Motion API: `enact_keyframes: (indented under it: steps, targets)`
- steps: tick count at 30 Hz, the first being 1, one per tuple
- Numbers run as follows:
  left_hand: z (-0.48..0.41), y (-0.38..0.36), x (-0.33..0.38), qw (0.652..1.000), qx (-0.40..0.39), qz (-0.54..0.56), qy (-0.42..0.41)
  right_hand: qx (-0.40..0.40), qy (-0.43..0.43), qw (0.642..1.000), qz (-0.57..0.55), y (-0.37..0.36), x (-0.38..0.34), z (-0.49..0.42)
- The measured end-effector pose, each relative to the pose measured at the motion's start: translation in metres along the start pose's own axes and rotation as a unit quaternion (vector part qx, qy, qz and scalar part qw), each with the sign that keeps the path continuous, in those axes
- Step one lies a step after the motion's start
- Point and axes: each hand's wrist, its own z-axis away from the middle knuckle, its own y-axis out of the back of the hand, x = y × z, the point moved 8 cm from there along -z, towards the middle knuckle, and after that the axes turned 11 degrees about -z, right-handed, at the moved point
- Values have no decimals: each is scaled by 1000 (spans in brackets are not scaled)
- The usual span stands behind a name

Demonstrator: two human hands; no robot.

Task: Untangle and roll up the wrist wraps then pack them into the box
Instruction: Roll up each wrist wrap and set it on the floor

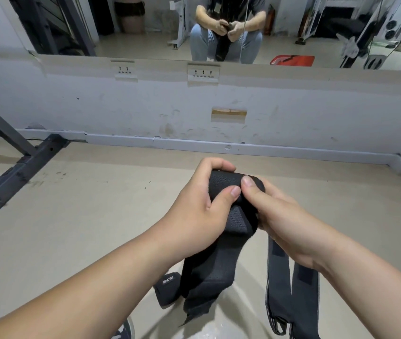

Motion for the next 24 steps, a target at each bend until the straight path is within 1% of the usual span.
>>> enact_keyframes:
  steps: [2, 3, 5, 6, 7, 9, 11, 12, 14, 16, 18, 20, 23, 24]
  targets:
    - [0, -2, -1, 1000, -13, -5, 2, 0, 9, 1000, -11, 0, -4, 1]
    - [-1, -2, -3, 1000, -12, 13, 14, -1, 16, 999, -28, -1, -6, 1]
    - [-3, -4, -13, 992, -15, 98, 76, -4, 31, 998, -47, 0, -7, 2]
    - [-4, -8, -18, 983, -30, 141, 113, -2, 39, 998, -44, 2, -8, 2]
    - [-5, -13, -22, 974, -55, 166, 145, -2, 48, 998, -38, 3, -9, 1]
    - [-3, -23, -27, 962, -108, 169, 187, -6, 63, 998, -14, 4, -10, 1]
    - [-2, -27, -29, 955, -122, 170, 208, -16, 80, 996, 33, 3, -13, 2]
    - [-2, -27, -31, 957, -110, 165, 214, -23, 88, 994, 60, 2, -14, 4]
    - [-4, -24, -34, 962, -74, 163, 209, -38, 91, 992, 84, 0, -15, 5]
    - [-5, -21, -34, 965, -46, 175, 191, -40, 85, 993, 71, -2, -15, 4]
    - [-6, -17, -31, 970, -24, 179, 162, -32, 71, 997, 24, -4, -13, 3]
    - [-6, -12, -25, 978, -4, 164, 129, -24, 39, 998, -38, -5, -10, 2]
    - [-5, -6, -16, 992, 8, 102, 72, 6, -37, 991, -130, -5, 2, -1]
    - [-4, -6, -14, 996, 3, 76, 53, 8, -60, 988, -145, -6, 7, -2]
